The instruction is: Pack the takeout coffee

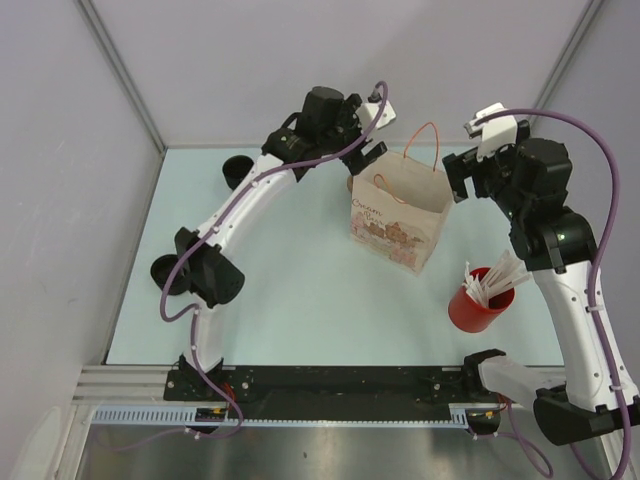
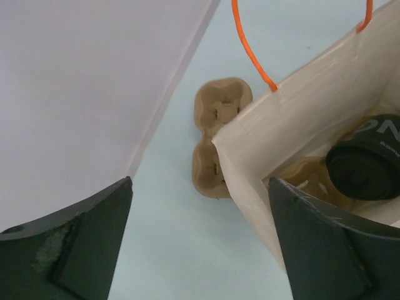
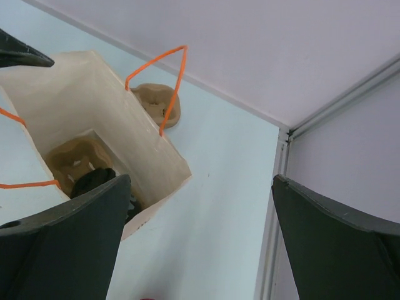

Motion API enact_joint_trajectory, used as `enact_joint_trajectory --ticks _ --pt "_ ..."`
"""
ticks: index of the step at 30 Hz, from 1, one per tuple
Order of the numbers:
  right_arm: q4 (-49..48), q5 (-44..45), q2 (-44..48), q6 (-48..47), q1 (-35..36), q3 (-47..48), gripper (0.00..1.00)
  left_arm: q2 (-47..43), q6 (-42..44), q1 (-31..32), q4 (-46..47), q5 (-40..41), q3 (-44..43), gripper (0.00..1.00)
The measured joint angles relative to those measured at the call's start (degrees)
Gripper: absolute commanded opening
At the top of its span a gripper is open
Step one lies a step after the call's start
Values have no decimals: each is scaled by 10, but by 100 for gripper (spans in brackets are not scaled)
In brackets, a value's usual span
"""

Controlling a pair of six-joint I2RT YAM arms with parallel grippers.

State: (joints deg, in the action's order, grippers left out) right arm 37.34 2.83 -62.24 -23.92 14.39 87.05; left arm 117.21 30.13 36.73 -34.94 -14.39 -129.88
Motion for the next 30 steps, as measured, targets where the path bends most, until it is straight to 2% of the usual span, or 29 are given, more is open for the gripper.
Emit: enact_joint_trajectory --ticks 3,4,6,9,10,12,17,24,30 --pt "-5 7 11 6 -11 -4 100 15 -2 3 -19 3 0 78" --pt "-7 10 17 6 -14 -5 100 19 -2 4 -24 3 0 70" --pt "-10 19 31 6 -17 -5 99 28 -2 7 -34 3 0 64" --pt "-7 29 52 -1 -18 -4 93 35 -2 11 -43 9 0 50" --pt "-2 31 56 -3 -18 -4 93 36 -1 13 -46 12 0 41" --pt "18 38 64 -15 -18 -4 90 38 -1 16 -51 18 0 33" --pt "95 45 84 -46 -21 -17 85 38 1 23 -55 43 0 2" --pt "194 42 132 -76 -23 -49 75 39 -14 36 -65 108 -3 0" --pt "274 12 156 -108 -26 -56 75 37 -40 40 -85 167 -2 0"
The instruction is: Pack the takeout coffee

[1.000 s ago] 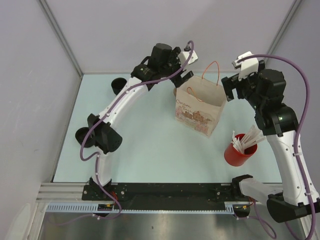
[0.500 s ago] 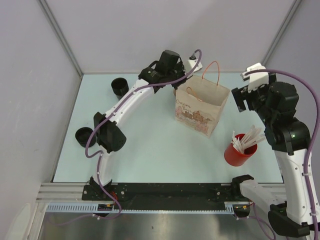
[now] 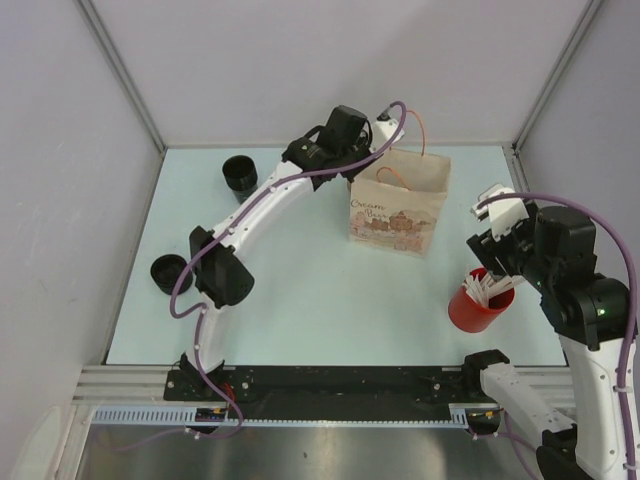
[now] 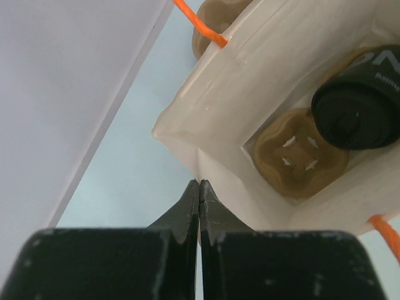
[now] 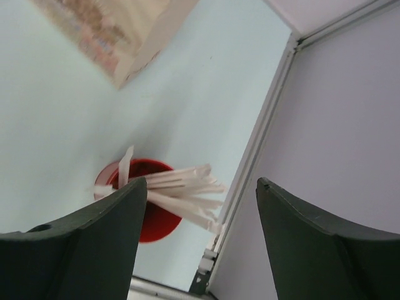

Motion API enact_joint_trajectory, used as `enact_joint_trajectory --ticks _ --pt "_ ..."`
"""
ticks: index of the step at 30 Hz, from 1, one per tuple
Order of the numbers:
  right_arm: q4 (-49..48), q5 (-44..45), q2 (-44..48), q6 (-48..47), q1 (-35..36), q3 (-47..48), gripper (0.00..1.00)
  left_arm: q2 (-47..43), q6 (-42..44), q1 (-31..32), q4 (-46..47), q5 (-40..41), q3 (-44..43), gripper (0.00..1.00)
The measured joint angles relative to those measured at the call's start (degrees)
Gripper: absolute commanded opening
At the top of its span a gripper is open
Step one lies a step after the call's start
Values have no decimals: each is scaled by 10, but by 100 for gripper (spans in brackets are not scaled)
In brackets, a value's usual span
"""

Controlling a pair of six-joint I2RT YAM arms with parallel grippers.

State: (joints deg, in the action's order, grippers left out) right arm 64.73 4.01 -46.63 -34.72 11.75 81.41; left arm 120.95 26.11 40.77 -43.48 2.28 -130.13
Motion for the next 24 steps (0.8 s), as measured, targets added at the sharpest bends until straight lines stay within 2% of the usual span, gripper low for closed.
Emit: enact_joint_trajectory --ticks 8,20,24 --pt "96 -70 -2 -41 -1 -15 73 -35 -35 0 -42 36 24 0" --pt "119 -86 -3 -61 -4 -68 51 -75 -38 4 -75 36 47 0" --pt "121 -84 1 -65 -7 -86 47 -78 -37 4 -82 37 48 0"
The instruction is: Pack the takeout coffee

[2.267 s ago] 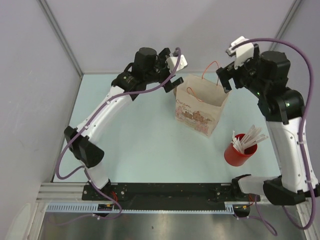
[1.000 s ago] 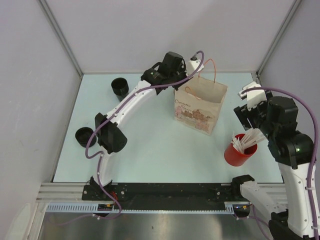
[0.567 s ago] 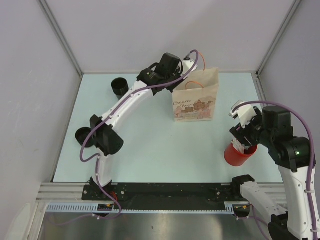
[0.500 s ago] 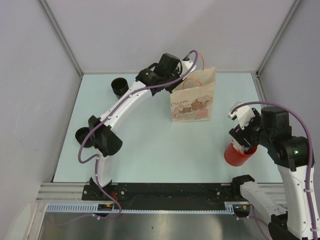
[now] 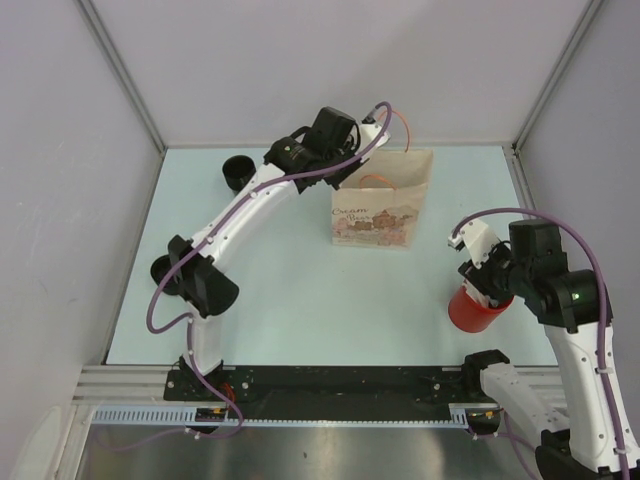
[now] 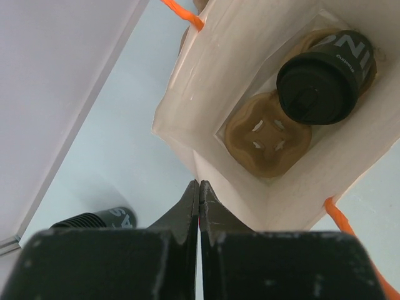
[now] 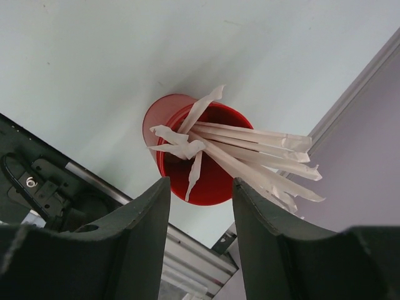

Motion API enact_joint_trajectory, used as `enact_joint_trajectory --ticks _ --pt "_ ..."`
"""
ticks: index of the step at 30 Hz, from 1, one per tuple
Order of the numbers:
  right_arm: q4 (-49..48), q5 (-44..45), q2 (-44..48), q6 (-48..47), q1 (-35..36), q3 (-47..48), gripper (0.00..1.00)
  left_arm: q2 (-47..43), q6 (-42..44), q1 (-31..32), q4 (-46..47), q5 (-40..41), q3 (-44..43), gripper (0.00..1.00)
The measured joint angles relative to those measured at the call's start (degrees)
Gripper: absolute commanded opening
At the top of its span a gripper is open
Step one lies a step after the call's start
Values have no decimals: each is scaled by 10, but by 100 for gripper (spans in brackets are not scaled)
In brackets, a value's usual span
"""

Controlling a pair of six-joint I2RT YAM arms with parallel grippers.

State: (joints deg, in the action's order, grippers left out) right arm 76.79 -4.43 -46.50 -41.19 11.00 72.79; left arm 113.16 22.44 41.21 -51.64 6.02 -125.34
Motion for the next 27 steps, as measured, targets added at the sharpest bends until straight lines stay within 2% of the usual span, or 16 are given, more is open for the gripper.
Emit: enact_joint_trajectory --ticks 10,16,22,27 --pt "2 1 3 -11 -12 -25 45 -37 0 -1 -16 12 31 0" --pt "2 5 11 -14 -17 -43 40 -46 0 -7 -17 13 42 1" --pt "3 9 17 -20 -22 -59 39 -47 0 -13 -17 13 49 17" --pt "2 11 16 -24 -29 -94 38 -49 0 -17 -17 13 55 22"
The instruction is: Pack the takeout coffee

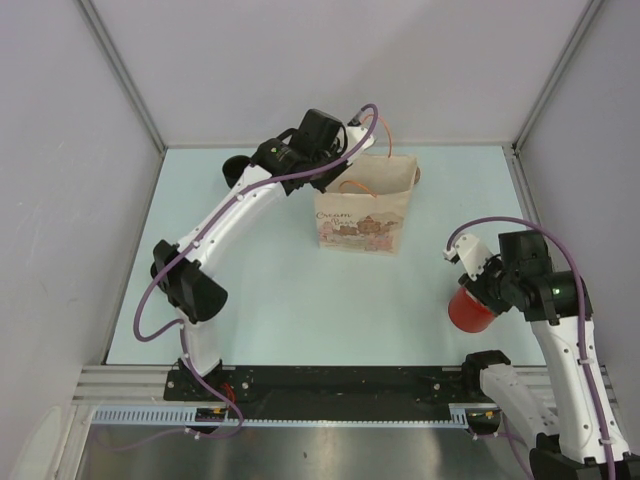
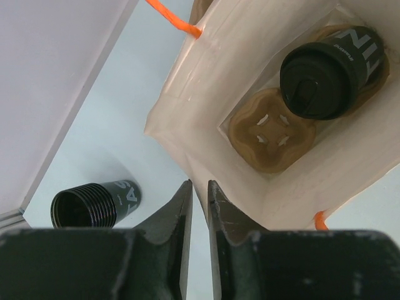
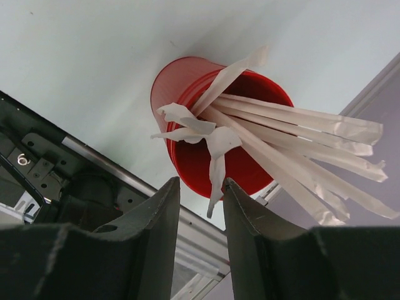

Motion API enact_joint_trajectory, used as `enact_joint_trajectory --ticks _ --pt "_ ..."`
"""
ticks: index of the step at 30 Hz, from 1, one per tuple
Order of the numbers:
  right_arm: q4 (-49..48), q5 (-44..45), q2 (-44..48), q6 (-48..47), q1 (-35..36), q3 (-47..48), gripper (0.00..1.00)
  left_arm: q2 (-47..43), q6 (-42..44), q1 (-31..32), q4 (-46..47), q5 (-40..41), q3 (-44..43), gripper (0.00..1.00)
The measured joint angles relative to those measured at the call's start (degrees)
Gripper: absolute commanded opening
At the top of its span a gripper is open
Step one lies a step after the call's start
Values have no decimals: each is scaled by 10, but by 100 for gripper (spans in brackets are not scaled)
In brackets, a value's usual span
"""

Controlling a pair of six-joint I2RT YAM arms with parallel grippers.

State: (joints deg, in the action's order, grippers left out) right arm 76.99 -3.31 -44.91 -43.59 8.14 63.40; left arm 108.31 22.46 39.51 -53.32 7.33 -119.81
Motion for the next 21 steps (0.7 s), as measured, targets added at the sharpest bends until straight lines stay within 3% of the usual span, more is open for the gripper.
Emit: enact_joint_trajectory --ticks 14,17,21 --pt "-43 4 0 -9 -20 -19 40 -1 0 -3 0 -1 1 27" --pt "-55 4 2 -11 -21 -22 37 -1 0 -3 0 -1 1 28" --pt "-68 2 2 -13 -23 -35 25 -1 0 -3 0 -2 1 29"
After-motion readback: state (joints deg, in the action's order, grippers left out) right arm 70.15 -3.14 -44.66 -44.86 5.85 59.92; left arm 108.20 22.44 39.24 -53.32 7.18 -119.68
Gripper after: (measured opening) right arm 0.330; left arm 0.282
